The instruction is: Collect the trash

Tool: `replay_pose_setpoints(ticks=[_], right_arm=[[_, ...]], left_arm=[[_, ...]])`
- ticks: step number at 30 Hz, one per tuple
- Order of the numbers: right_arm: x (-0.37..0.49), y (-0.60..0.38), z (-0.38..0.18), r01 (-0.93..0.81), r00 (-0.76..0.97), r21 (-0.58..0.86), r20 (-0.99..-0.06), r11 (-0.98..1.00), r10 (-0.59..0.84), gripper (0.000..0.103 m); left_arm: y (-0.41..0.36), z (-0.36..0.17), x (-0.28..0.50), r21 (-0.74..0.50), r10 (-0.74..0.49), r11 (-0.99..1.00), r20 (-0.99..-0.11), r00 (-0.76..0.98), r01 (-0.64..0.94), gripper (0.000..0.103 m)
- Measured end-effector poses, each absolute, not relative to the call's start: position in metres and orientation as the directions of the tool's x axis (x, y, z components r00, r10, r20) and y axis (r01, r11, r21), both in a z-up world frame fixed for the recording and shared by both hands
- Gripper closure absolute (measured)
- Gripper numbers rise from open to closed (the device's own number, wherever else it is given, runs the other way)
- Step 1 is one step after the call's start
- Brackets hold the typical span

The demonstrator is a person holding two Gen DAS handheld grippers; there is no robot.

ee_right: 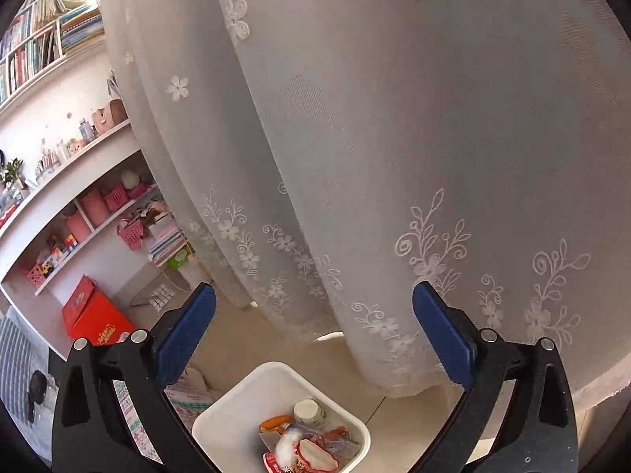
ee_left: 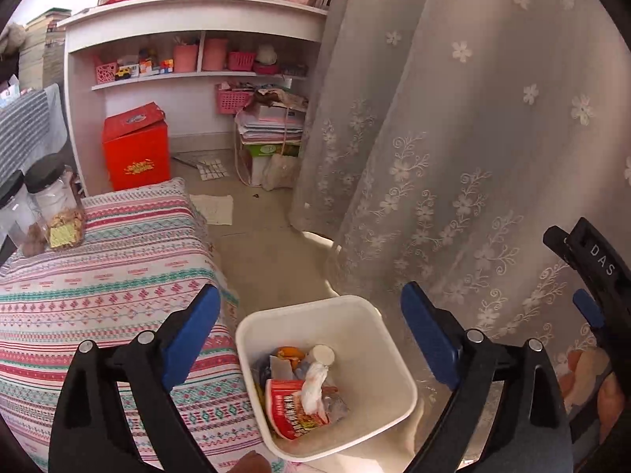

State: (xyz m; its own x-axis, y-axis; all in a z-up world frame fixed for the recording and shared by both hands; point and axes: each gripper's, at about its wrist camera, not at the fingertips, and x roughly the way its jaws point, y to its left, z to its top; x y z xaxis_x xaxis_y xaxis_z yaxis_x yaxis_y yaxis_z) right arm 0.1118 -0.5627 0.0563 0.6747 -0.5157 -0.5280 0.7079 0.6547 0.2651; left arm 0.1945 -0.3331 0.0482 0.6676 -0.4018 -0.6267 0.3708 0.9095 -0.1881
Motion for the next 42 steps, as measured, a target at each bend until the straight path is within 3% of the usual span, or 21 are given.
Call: replay_pose_setpoints(ticks=[3, 6, 10, 18, 26, 30, 36, 42], right_arm=[[0.121, -0.540, 0.061, 0.663, 0.698, 0.206, -0.516, 0.720, -0.495, 0.007], [0.127, -0.501, 0.070, 0.588, 0.739, 0.135, -0.490, 0.798, -0.462, 0.007], [0.118, -0.439, 0.077, 0.496, 0.783, 0.073, -0.469, 0.865, -0.409, 0.007], [0.101, -0.320, 0.058, 0.312, 0.836, 0.030, -0.484, 0.950, -0.259, 0.007], [0.126, -0.246, 0.032, 0.209, 0.827, -0.040, -0.526, 0.977, -0.198, 0.007], [0.134, -0.226, 0.022, 0.183, 0.821, -0.043, -0.543, 0.982, -0.177, 0.007], [0.143, -0.217, 0.015, 0.165, 0.814, -0.023, -0.561, 0.986, -0.149, 0.007], [0.146, -0.216, 0.014, 0.165, 0.816, -0.022, -0.558, 0.986, -0.149, 0.007]], left_arm=[[-0.313, 0.064, 0.183, -0.090, -0.297, 0.949, -0.577, 0.761, 0.302, 0.010], [-0.281, 0.087, 0.160, 0.000, -0.171, 0.981, -0.460, 0.871, 0.192, 0.007], [-0.225, 0.112, 0.132, 0.010, -0.051, 0.998, -0.345, 0.937, 0.058, 0.007], [-0.124, 0.092, 0.105, 0.046, 0.047, 0.998, -0.429, 0.902, -0.030, 0.007], [-0.037, 0.036, 0.124, -0.044, 0.088, 0.989, -0.612, 0.786, -0.144, 0.007], [-0.020, 0.039, 0.128, -0.020, 0.144, 0.981, -0.591, 0.793, -0.192, 0.007], [-0.012, 0.025, 0.133, -0.020, 0.140, 0.980, -0.640, 0.755, -0.198, 0.007], [-0.011, 0.028, 0.133, -0.021, 0.150, 0.977, -0.630, 0.762, -0.210, 0.007]])
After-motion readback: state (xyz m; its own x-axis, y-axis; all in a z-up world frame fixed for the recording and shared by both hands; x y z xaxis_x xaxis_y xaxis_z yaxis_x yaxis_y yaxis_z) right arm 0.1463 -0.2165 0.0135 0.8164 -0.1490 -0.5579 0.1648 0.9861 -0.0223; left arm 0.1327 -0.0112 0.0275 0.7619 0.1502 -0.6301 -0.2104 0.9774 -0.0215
